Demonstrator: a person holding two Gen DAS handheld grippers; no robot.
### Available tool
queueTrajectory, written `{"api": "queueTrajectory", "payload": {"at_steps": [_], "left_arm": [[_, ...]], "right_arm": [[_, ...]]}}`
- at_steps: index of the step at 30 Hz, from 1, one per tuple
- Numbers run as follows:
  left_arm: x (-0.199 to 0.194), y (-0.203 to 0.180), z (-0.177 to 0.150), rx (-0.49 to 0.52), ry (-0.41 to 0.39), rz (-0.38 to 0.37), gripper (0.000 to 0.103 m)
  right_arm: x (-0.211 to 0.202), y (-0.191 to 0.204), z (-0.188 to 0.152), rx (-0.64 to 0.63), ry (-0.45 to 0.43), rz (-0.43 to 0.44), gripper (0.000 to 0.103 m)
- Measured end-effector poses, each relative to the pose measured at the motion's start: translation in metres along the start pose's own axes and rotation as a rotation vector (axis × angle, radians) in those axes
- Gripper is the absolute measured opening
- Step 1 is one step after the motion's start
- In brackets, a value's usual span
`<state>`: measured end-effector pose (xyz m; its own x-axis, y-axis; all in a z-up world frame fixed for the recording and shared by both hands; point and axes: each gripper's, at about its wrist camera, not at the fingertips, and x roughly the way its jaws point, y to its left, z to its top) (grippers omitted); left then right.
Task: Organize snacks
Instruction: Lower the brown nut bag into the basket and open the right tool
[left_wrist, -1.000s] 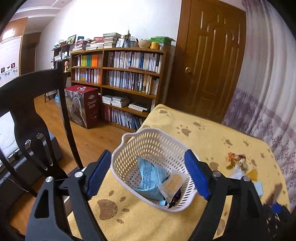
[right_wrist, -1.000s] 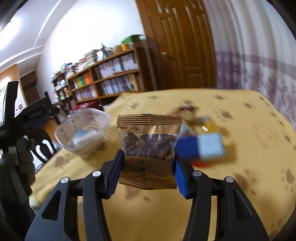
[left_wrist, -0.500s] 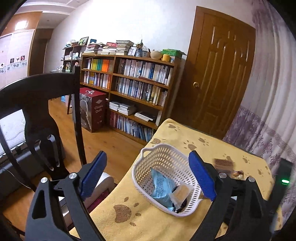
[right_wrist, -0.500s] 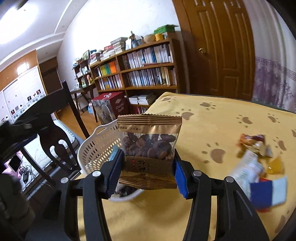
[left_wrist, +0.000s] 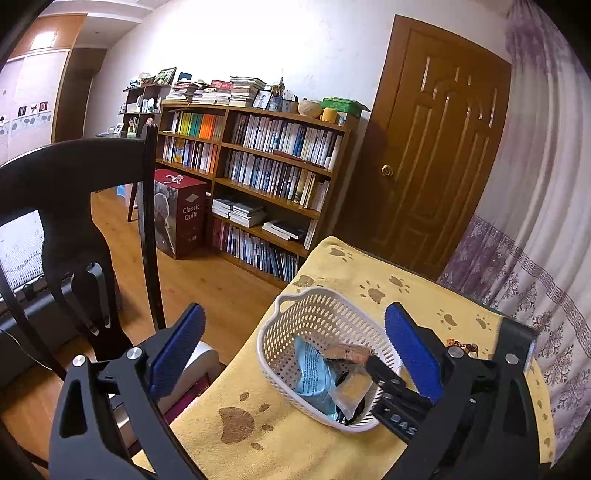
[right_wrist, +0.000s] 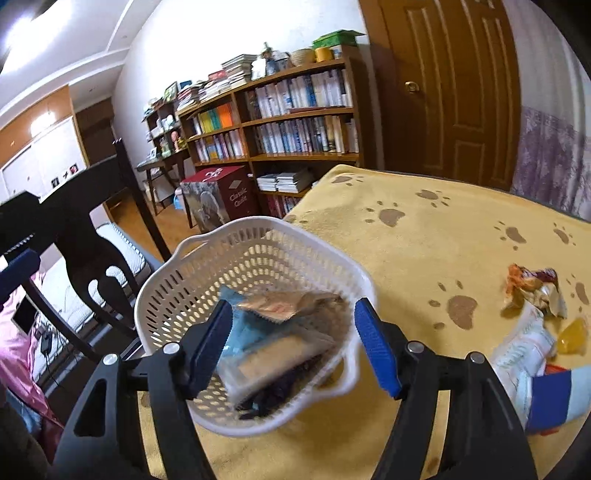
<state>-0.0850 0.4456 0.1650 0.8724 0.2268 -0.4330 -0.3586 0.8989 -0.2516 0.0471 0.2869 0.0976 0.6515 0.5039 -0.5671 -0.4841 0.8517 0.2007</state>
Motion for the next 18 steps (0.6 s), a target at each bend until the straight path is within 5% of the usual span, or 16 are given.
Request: {"api": "queueTrajectory", "payload": {"at_steps": [18], "left_arm": [[-0.006, -0.013, -0.005, 0.027, -0.015, -0.031, 0.1]], "right_arm": [[-0.036, -0.047, -0.025, 0.111, -0.026, -0.044, 0.069]]}}
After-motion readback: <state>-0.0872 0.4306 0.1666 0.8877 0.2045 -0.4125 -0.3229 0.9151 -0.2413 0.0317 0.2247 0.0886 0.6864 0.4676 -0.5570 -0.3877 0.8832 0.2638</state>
